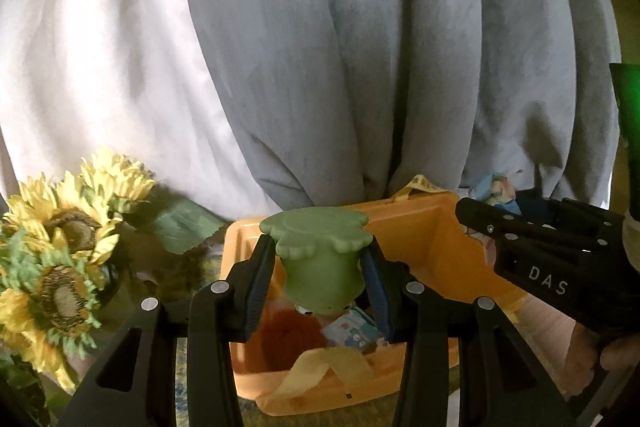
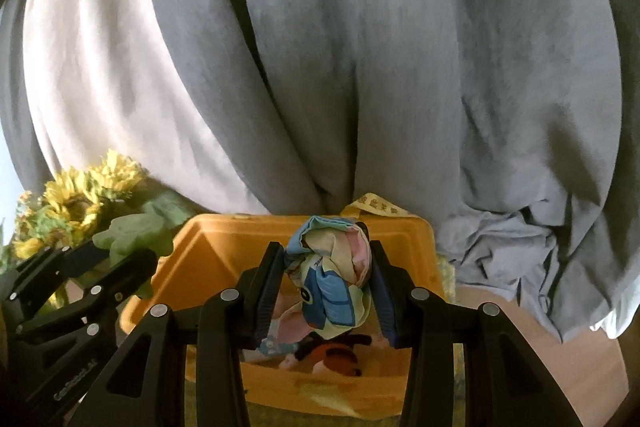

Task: Organize soft objects
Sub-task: 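Open both tools to drop the frog and blue plush into the crate, then move both tools back toward the white tissue and lavender towel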

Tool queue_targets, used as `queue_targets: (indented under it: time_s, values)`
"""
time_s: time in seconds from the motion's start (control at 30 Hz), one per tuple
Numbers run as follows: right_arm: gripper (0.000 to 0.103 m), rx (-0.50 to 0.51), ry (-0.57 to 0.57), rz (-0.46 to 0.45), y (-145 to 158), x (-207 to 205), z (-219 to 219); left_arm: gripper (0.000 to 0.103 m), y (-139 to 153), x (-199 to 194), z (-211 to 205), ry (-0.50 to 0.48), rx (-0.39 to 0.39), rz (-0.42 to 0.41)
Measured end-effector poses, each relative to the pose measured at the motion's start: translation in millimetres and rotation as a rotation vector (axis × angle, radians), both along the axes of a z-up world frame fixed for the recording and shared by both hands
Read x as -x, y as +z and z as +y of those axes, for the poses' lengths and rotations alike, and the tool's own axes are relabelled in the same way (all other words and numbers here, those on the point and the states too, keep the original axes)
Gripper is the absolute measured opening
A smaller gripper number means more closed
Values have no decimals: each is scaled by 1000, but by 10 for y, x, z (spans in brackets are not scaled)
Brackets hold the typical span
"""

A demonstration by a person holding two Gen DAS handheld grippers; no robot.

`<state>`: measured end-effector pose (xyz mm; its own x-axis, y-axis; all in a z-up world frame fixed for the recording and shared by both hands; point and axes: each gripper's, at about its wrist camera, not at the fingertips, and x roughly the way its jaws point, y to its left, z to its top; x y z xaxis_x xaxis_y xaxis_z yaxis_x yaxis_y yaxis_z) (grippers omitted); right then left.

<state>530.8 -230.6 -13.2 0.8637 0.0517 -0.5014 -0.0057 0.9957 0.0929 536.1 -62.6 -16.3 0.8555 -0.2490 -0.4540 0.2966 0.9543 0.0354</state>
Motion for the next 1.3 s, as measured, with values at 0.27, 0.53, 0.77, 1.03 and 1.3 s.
queue_targets:
  time_s: [0.27, 0.53, 0.77, 1.03, 1.3]
  values:
    - [43, 8, -13, 55, -187, -245, -47, 44, -194, -253, -49, 1, -26, 53]
    - [46, 18, -19, 102, -346, -393, -65, 59, -364, -403, -78, -9, -38, 113]
    - [71, 16, -61, 104, -355, -359, -136, 72, -330, -331, -88, 2, -47, 87]
    - [71, 26, -85, 52, -154, -65, -141, 72, -121, -57, 2, -4, -19, 26]
    - [74, 60, -121, -22, 111, 361, -91, 72, 139, 302, 102, -25, 11, -60]
